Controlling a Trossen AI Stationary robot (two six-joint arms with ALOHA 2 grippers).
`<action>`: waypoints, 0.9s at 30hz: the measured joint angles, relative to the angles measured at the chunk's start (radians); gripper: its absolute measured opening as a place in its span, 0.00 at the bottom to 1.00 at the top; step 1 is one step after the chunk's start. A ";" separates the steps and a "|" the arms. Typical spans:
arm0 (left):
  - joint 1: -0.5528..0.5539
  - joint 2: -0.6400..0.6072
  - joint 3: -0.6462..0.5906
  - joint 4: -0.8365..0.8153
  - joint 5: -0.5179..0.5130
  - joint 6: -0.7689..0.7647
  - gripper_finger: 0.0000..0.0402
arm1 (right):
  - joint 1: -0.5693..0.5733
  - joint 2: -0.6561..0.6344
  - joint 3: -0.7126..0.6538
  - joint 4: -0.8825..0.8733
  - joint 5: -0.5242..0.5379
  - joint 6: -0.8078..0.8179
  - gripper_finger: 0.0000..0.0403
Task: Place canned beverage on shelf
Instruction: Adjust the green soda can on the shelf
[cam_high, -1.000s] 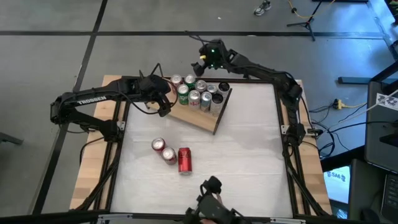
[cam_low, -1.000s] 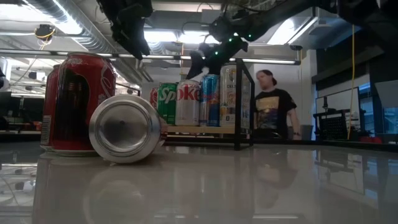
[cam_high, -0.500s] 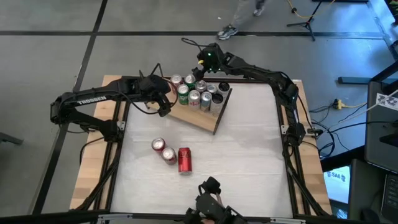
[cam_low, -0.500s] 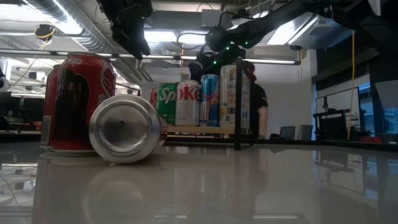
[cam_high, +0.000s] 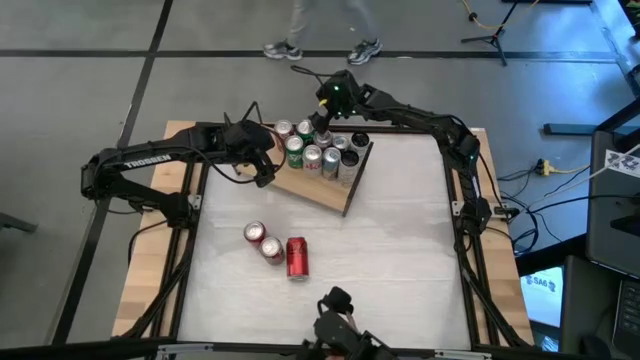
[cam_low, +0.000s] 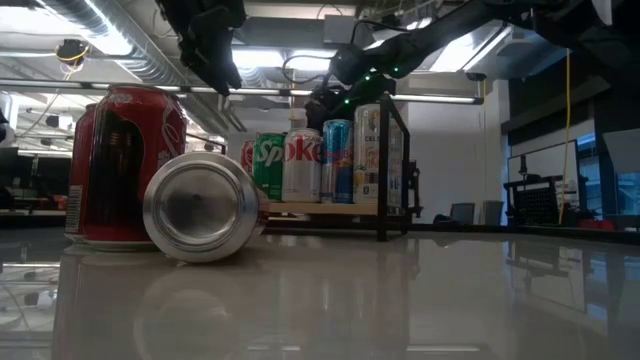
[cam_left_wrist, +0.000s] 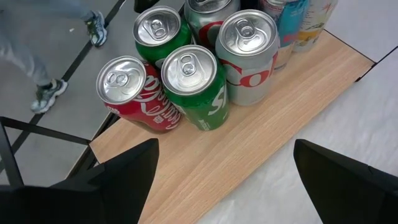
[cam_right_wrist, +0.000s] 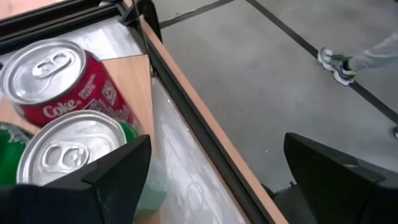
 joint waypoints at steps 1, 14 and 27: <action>0.000 0.000 0.000 0.000 0.000 0.000 0.90 | 0.000 0.000 0.000 -0.001 -0.004 -0.006 0.89; 0.000 0.000 0.000 0.001 0.000 0.000 0.90 | 0.031 0.000 0.000 -0.012 -0.042 -0.058 0.89; 0.000 0.000 0.000 0.001 0.000 0.003 0.90 | 0.032 0.000 0.000 -0.031 -0.044 -0.082 0.89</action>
